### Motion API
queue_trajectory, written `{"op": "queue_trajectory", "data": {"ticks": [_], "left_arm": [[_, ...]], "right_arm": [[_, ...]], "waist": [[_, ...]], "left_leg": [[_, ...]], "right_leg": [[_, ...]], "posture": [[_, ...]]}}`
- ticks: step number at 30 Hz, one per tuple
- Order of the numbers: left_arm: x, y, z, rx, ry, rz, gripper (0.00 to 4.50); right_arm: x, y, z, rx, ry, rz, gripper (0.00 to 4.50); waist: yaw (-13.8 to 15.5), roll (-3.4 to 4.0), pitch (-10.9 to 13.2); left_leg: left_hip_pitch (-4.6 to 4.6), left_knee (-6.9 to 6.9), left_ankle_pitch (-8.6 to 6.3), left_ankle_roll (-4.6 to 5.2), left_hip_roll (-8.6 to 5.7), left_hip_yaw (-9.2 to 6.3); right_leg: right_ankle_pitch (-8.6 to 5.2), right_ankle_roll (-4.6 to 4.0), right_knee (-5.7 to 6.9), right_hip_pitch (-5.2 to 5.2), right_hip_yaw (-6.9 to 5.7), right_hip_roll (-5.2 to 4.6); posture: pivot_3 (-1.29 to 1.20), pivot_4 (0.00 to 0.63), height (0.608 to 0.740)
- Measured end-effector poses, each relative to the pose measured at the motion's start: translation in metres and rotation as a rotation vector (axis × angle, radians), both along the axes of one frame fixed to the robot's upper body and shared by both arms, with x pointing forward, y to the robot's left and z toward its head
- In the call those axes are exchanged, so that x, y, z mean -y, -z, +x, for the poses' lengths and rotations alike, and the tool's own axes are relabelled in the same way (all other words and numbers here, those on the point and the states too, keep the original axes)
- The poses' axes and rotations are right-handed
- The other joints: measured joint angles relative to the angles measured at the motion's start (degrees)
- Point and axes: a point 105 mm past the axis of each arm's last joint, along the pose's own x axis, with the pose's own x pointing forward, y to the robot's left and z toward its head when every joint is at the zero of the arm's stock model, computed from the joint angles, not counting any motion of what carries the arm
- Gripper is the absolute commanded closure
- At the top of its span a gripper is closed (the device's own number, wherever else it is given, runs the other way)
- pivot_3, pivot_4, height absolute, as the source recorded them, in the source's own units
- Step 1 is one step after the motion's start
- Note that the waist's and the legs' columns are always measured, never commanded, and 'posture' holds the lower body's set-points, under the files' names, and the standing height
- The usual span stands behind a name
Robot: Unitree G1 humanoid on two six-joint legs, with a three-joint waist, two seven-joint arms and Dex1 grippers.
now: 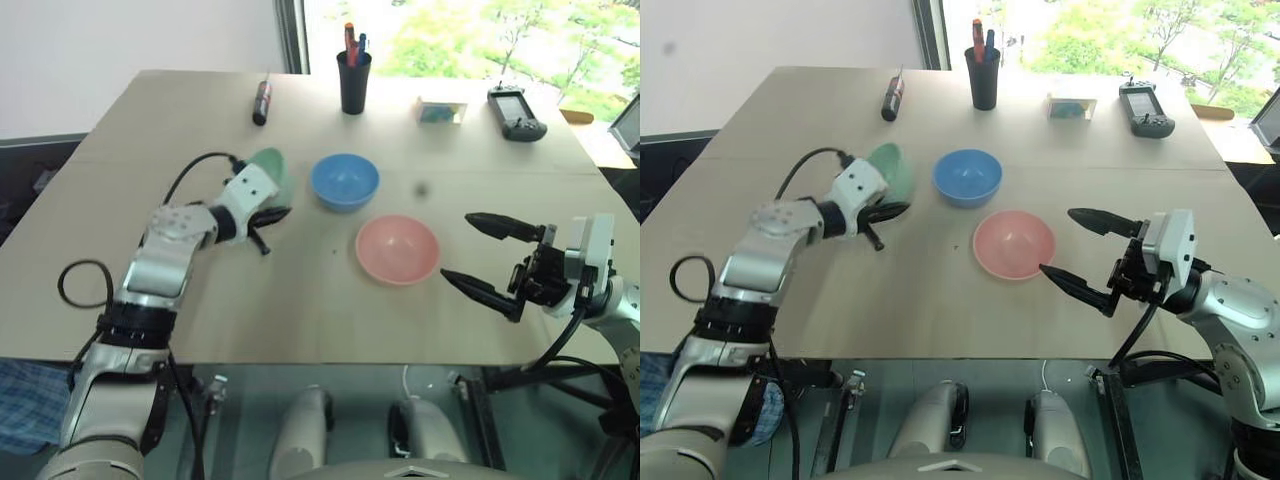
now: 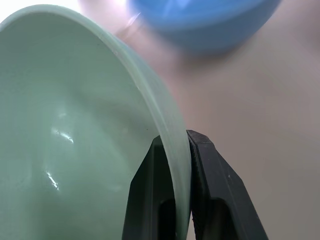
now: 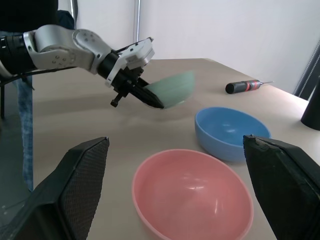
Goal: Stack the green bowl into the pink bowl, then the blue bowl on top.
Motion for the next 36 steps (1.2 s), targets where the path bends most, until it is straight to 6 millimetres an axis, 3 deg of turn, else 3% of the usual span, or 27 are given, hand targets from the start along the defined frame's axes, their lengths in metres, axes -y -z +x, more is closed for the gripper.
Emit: {"op": "queue_trajectory", "data": {"ticks": [6, 10, 17, 18, 19, 21, 23, 27, 32, 36], "left_arm": [[0.055, -0.031, -0.021, 0.075, 0.387, 0.117, 4.48], [0.079, -0.037, -0.037, 0.094, 0.576, 0.164, 4.48], [0.112, -0.023, -0.066, 0.15, 0.865, 0.257, 4.48], [0.114, -0.021, -0.068, 0.149, 0.885, 0.253, 3.58], [0.117, -0.018, -0.07, 0.142, 0.904, 0.253, 3.01], [0.118, -0.017, -0.071, 0.144, 0.913, 0.256, 2.48], [0.12, -0.017, -0.072, 0.147, 0.923, 0.254, 1.54], [0.124, -0.017, -0.073, 0.166, 0.936, 0.243, 0.07], [0.133, -0.026, -0.068, 0.209, 0.895, 0.14, 0.01], [0.129, -0.038, -0.057, 0.198, 0.793, -0.014, 0.01]], "right_arm": [[0.0, -0.001, 0.002, 0.01, -0.002, 0.003, 0.0], [0.001, -0.001, 0.002, 0.009, -0.001, 0.002, 0.0], [0.001, -0.001, 0.003, 0.009, 0.002, 0.001, 0.0], [0.001, -0.001, 0.003, 0.009, 0.003, 0.0, 0.0], [0.001, -0.001, 0.003, 0.008, 0.005, -0.003, 0.0], [0.002, 0.0, 0.003, 0.007, 0.006, -0.006, 0.0], [0.002, 0.0, 0.003, 0.004, 0.009, -0.01, 0.0], [0.003, 0.002, 0.002, -0.004, 0.016, -0.009, 0.0], [0.004, 0.004, 0.002, -0.011, 0.027, -0.008, 0.0], [0.004, 0.004, 0.003, -0.01, 0.032, -0.01, 0.0]], "waist": [[-0.7, 0.0, 0.0], [-0.7, 0.0, 0.0], [-0.7, 0.0, 0.0], [-0.7, 0.0, 0.0], [-0.7, 0.0, 0.0], [-0.7, 0.0, 0.0], [-0.7, 0.0, 0.0], [-0.7, 0.0, 0.0], [-0.7, 0.0, 0.0], [-0.9, 0.01, 0.0]], "left_leg": [[0.01, -0.01, 0.0, 0.0, 0.01, 0.0], [0.0, 0.0, 0.0, 0.0, 0.01, -0.01], [0.01, 0.05, 0.0, 0.0, 0.01, 0.0], [0.01, 0.05, 0.0, 0.0, 0.01, 0.0], [0.01, 0.06, 0.0, 0.0, 0.01, 0.0], [0.02, 0.06, 0.0, 0.0, 0.01, -0.01], [0.03, 0.06, 0.0, 0.0, 0.01, -0.01], [0.02, 0.1, 0.0, 0.0, 0.01, -0.01], [0.02, 0.15, 0.0, 0.01, 0.01, -0.04], [0.05, 0.15, 0.0, 0.01, 0.03, -0.03]], "right_leg": [[-0.01, 0.01, 0.0, 0.0, 0.02, 0.06], [-0.01, 0.02, 0.0, 0.0, 0.03, 0.08], [-0.01, 0.02, 0.02, 0.01, 0.06, 0.09], [-0.01, 0.02, 0.03, 0.01, 0.07, 0.09], [-0.01, 0.03, 0.04, 0.01, 0.06, 0.09], [-0.01, 0.03, 0.05, 0.01, 0.06, 0.1], [-0.01, 0.03, 0.06, 0.01, 0.06, 0.1], [-0.02, 0.04, 0.08, 0.01, 0.06, 0.09], [-0.02, 0.05, 0.1, 0.03, 0.05, 0.1], [-0.03, 0.07, 0.15, 0.02, 0.07, 0.1]], "posture": [[0.0, 0.15, 0.74], [0.0, 0.15, 0.74], [0.0, 0.15, 0.74], [0.0, 0.15, 0.74], [0.0, 0.15, 0.74], [0.0, 0.15, 0.74], [0.0, 0.15, 0.74], [0.0, 0.15, 0.74], [0.0, 0.15, 0.74], [0.0, 0.15, 0.74]]}}
